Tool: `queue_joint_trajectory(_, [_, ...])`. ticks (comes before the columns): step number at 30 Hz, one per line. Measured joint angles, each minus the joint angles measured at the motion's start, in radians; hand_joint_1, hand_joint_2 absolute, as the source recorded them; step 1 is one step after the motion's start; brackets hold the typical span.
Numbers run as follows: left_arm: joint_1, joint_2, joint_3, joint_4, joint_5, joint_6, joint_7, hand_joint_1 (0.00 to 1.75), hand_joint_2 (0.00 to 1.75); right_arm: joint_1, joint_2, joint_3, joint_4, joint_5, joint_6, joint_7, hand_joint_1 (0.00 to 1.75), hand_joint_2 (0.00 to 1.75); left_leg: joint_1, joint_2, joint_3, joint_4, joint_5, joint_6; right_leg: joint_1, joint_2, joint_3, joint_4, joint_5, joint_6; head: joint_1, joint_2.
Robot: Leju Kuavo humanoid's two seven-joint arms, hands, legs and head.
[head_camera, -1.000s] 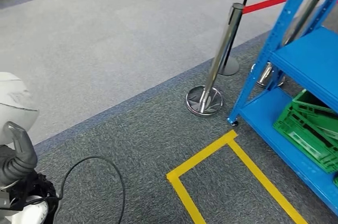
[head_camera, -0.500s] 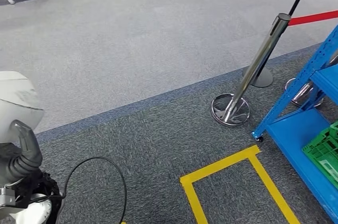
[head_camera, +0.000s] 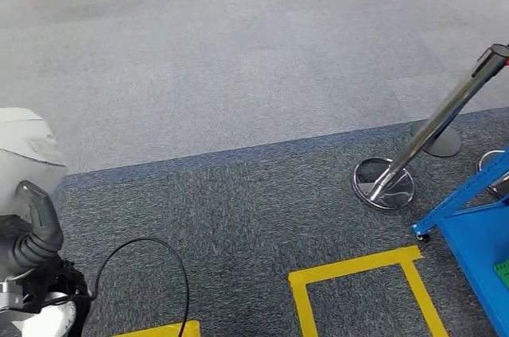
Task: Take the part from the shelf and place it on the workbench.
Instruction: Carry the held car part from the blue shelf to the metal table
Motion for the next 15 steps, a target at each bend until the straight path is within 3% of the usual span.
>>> queue_joint_trajectory(1, [0.0, 0.001, 0.0, 0.0, -0.001, 0.0, 0.0, 1.75, 1.75, -0.002, 0.0, 0.0, 0.0, 0.0, 0.001, -0.001, 0.0, 0.0, 0.002, -0.01, 0.001, -0.005, 0.003, 0.005, -0.002, -0.001, 0.001, 0.0, -0.004, 0.005, 0.001, 0.0])
queue_joint_trajectory(3, [-0.003, 0.003, -0.002, 0.0, -0.004, -0.002, 0.001, 1.75, 1.75, -0.005, 0.0, 0.0, 0.0, 0.001, 0.001, -0.002, 0.0, 0.0, 0.007, -0.031, 0.005, -0.015, 0.009, 0.018, -0.006, 0.042, -0.015, 0.038, -0.031, 0.014, 0.003, 0.0])
queue_joint_trajectory(5, [-0.005, 0.004, -0.007, 0.0, -0.006, -0.004, 0.001, 1.75, 1.75, -0.004, 0.0, 0.0, 0.001, 0.003, 0.002, -0.002, 0.0, 0.0, 0.011, -0.053, 0.007, -0.018, 0.011, 0.026, -0.009, 0.097, -0.076, 0.156, -0.088, 0.019, 0.009, 0.0])
queue_joint_trajectory(7, [-0.005, 0.005, -0.013, 0.001, -0.007, -0.006, 0.002, 1.75, 1.75, 0.0, 0.0, 0.0, 0.001, 0.007, 0.002, -0.002, 0.0, 0.0, 0.011, -0.077, 0.007, -0.018, 0.011, 0.028, -0.009, 0.11, -0.143, 0.274, -0.122, 0.022, 0.012, 0.0])
queue_joint_trajectory(8, [-0.005, 0.005, -0.014, 0.002, -0.007, -0.006, 0.002, 1.75, 1.75, 0.002, 0.0, 0.0, 0.001, 0.008, 0.002, -0.002, 0.0, 0.0, 0.011, -0.09, 0.008, -0.017, 0.011, 0.028, -0.009, 0.111, -0.158, 0.287, -0.111, 0.023, 0.012, 0.0])
queue_joint_trajectory(9, [-0.005, 0.006, -0.016, 0.003, -0.007, -0.006, 0.002, 1.75, 1.75, 0.003, 0.0, 0.0, 0.001, 0.009, 0.002, -0.002, 0.0, 0.0, 0.011, -0.104, 0.009, -0.016, 0.01, 0.027, -0.01, 0.112, -0.153, 0.26, -0.081, 0.023, 0.012, 0.0])
queue_joint_trajectory(10, [-0.005, 0.006, -0.017, 0.003, -0.007, -0.007, 0.002, 1.75, 1.75, 0.003, 0.0, 0.0, 0.001, 0.009, 0.002, -0.002, 0.0, 0.0, 0.012, -0.117, 0.009, -0.014, 0.009, 0.026, -0.012, 0.12, -0.131, 0.198, -0.038, 0.023, 0.012, 0.0])
queue_joint_trajectory(12, [-0.006, 0.006, -0.018, 0.003, -0.007, -0.009, 0.002, 1.75, 1.75, 0.002, 0.0, 0.0, 0.001, 0.009, 0.002, -0.003, 0.0, 0.0, 0.013, -0.141, 0.007, -0.006, 0.005, 0.018, -0.017, 0.162, -0.075, 0.068, 0.02, 0.022, 0.012, 0.0])
queue_joint_trajectory(14, [-0.006, 0.007, -0.021, 0.003, -0.008, -0.01, 0.002, 1.75, 1.75, 0.003, 0.0, 0.0, 0.002, 0.01, 0.002, -0.003, 0.0, 0.0, 0.014, -0.162, 0.001, 0.0, 0.005, 0.007, -0.018, 0.185, -0.047, 0.018, 0.028, 0.017, 0.012, 0.0])
queue_joint_trajectory(15, [-0.006, 0.007, -0.022, 0.003, -0.007, -0.011, 0.003, 1.75, 1.75, 0.003, 0.0, 0.0, 0.002, 0.01, 0.002, -0.004, 0.0, 0.0, 0.015, -0.171, -0.002, 0.001, 0.006, 0.002, -0.016, 0.178, -0.042, 0.015, 0.028, 0.013, 0.012, 0.0])
